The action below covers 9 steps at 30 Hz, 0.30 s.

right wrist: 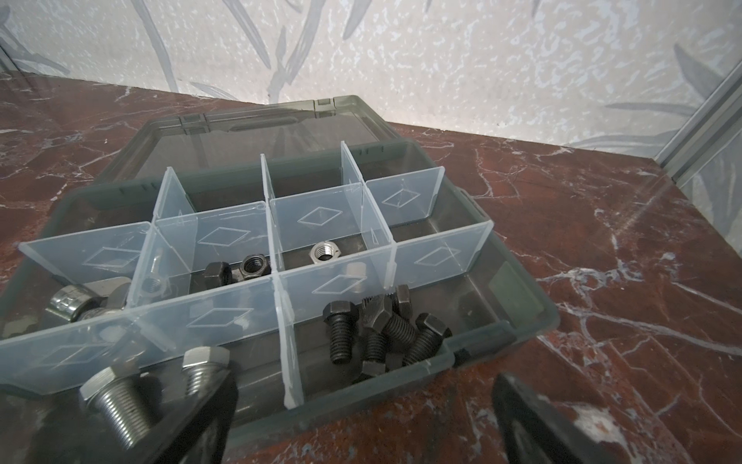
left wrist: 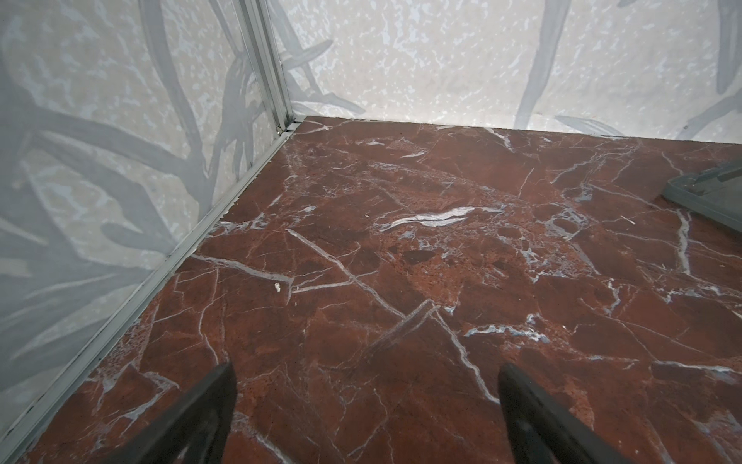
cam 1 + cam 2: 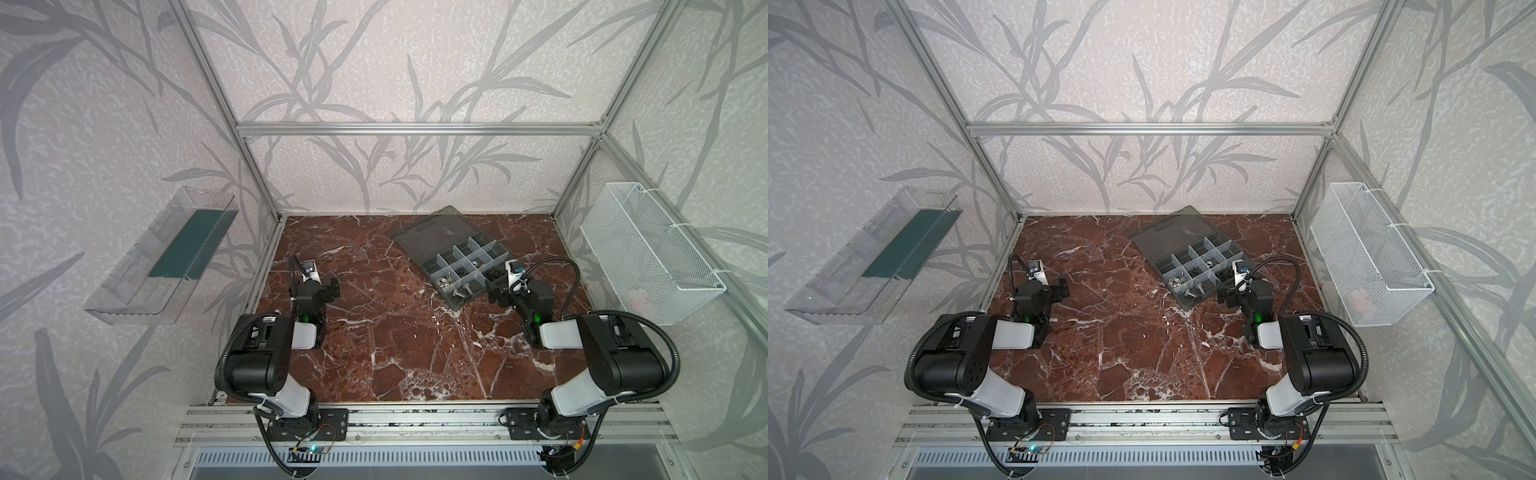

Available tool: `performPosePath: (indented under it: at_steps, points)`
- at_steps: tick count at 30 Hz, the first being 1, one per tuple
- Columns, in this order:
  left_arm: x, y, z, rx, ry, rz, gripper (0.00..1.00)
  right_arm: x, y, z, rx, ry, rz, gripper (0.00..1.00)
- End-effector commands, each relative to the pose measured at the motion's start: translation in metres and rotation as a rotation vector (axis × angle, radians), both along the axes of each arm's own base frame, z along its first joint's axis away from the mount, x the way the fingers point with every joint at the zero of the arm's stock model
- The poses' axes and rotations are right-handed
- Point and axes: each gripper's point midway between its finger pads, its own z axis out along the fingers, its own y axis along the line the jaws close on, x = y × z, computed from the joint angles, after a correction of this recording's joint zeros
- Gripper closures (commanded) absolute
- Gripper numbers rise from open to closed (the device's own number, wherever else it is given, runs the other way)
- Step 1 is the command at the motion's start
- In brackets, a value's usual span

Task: Sort the screws and nuts into containers

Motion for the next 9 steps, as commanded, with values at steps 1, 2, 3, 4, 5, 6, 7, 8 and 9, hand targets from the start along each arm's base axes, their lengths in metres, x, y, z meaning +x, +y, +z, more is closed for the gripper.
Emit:
performPosePath:
  at_steps: [1, 2, 3, 4, 5, 6, 7, 8, 9]
  points:
    - [0.0025, 0.0, 0.0038, 0.001, -0.01, -0.012, 0.01, 0.0023, 0.0018, 0.0053, -0.008, -0.029, 0.011, 0.01]
    - [0.0023, 0.0, 0.0031, 0.001, -0.007, -0.011, 0.01, 0.0023, 0.0016, 0.0051, -0.007, -0.028, 0.01, 0.01]
    - [0.0025, -0.0001, 0.0035, 0.001, -0.009, -0.012, 0.01, 0.0023, 0.0015, 0.0054, -0.007, -0.029, 0.01, 0.01]
    - [0.0026, -0.0002, 0.0036, 0.001, -0.009, -0.012, 0.01, 0.0022, 0.0017, 0.0049, -0.008, -0.028, 0.011, 0.01]
    - [0.0024, -0.0002, 0.0029, 0.001, -0.006, -0.012, 0.01, 0.0023, 0.0015, 0.0053, -0.007, -0.029, 0.01, 0.01]
    - [0.0026, 0.0001, 0.0036, 0.001, -0.009, -0.01, 0.01, 0.0022, 0.0015, 0.0048, -0.007, -0.027, 0.01, 0.01]
    - [0.0026, 0.0, 0.004, 0.001, -0.01, -0.011, 0.01, 0.0023, 0.0015, 0.005, -0.007, -0.028, 0.01, 0.01]
    - [0.0026, -0.0003, 0.0036, 0.001, -0.009, -0.012, 0.01, 0.0024, 0.0015, 0.0052, -0.007, -0.029, 0.01, 0.01]
    - [0.0025, -0.0001, 0.0035, 0.001, -0.008, -0.01, 0.01, 0.0024, 0.0015, 0.0052, -0.007, -0.029, 0.01, 0.01]
